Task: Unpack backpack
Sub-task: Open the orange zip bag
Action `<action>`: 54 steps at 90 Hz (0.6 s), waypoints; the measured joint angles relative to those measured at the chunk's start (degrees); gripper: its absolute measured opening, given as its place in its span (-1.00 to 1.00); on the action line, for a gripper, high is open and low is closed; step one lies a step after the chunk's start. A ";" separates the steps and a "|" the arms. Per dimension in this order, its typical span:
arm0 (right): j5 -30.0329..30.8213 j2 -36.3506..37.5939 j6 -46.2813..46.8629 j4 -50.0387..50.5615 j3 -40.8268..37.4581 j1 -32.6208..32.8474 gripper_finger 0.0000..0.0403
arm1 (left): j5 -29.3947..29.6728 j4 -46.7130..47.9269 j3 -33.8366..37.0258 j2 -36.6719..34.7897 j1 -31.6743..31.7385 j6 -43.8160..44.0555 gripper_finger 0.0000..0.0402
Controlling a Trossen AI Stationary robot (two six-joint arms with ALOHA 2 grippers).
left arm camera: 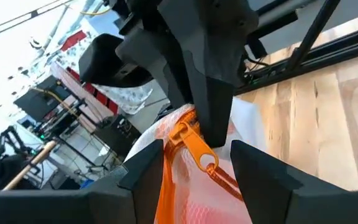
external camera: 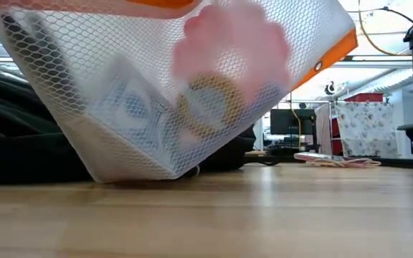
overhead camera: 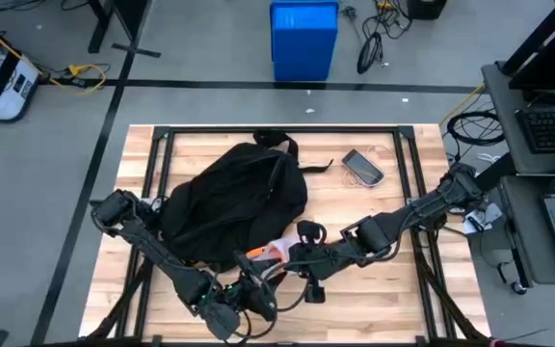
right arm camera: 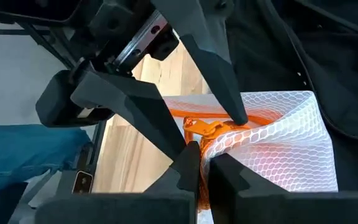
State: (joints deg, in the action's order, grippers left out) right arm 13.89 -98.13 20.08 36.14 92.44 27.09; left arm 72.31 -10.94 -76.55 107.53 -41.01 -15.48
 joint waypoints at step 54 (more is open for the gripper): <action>-0.31 0.00 0.20 0.22 0.00 -0.83 -1.00 | 1.38 -0.07 0.02 0.02 -1.07 -1.40 -0.44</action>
State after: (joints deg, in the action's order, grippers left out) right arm 13.58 -98.13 20.27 36.36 92.44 26.26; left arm 73.69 -11.00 -76.53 107.55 -42.08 -16.88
